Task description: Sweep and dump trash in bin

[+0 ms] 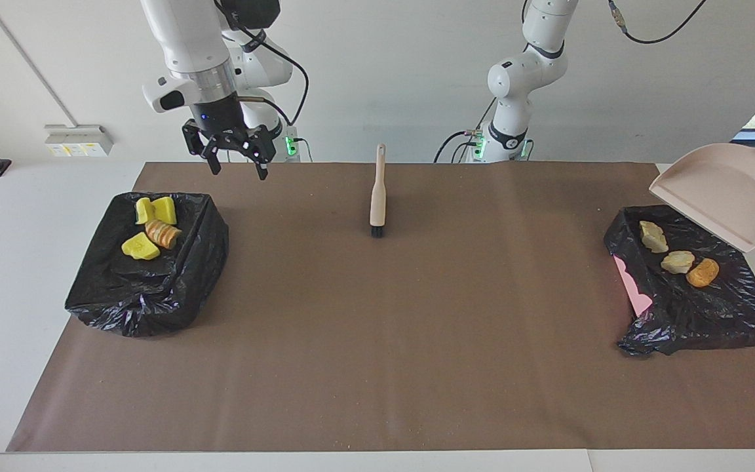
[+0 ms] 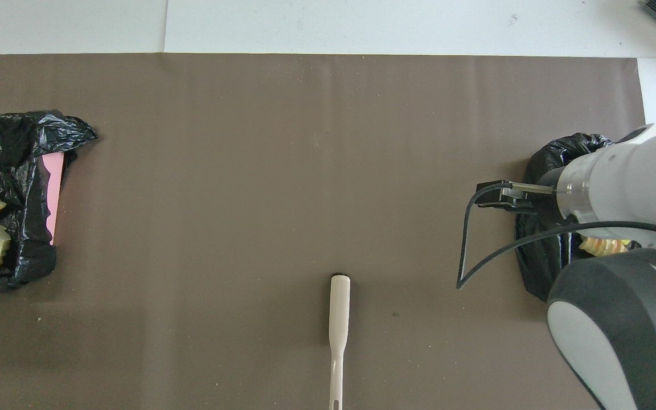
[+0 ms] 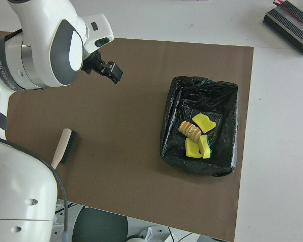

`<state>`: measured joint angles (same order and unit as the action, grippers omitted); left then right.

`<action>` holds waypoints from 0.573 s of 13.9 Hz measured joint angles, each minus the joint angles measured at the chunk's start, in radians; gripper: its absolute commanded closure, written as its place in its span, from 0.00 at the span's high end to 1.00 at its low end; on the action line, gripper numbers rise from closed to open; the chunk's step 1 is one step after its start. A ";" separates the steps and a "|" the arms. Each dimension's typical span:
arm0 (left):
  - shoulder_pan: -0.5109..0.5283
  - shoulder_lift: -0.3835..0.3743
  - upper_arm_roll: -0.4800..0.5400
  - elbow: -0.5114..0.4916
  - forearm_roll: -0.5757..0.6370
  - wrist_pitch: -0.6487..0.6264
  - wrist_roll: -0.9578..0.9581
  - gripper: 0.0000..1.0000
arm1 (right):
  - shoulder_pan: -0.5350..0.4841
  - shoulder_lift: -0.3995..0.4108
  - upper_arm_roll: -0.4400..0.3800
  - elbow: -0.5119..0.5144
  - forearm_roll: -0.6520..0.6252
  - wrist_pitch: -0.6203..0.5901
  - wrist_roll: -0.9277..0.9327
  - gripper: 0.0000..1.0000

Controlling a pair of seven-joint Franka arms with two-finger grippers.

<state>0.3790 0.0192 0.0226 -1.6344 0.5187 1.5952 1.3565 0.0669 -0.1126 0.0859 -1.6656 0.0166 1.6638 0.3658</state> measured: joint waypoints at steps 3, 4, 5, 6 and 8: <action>-0.147 -0.020 -0.007 -0.072 -0.118 -0.003 -0.300 0.00 | -0.071 -0.004 -0.044 0.101 -0.015 -0.133 -0.183 1.00; -0.208 -0.024 -0.009 -0.100 -0.157 -0.003 -0.420 0.00 | -0.074 -0.005 -0.092 0.114 -0.016 -0.147 -0.250 1.00; -0.273 -0.025 -0.012 -0.127 -0.195 -0.003 -0.550 0.00 | -0.068 -0.005 -0.149 0.120 -0.016 -0.151 -0.314 1.00; -0.333 -0.023 -0.014 -0.148 -0.230 -0.002 -0.670 0.00 | -0.052 -0.004 -0.203 0.120 -0.016 -0.151 -0.358 1.00; -0.436 -0.014 -0.016 -0.168 -0.307 0.005 -0.874 0.00 | 0.000 -0.001 -0.279 0.120 -0.016 -0.151 -0.378 1.00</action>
<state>-0.0574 0.0054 0.0066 -1.8023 0.2116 1.6004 0.4828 0.0667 -0.1139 -0.1927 -1.5455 0.0003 1.5130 -0.0119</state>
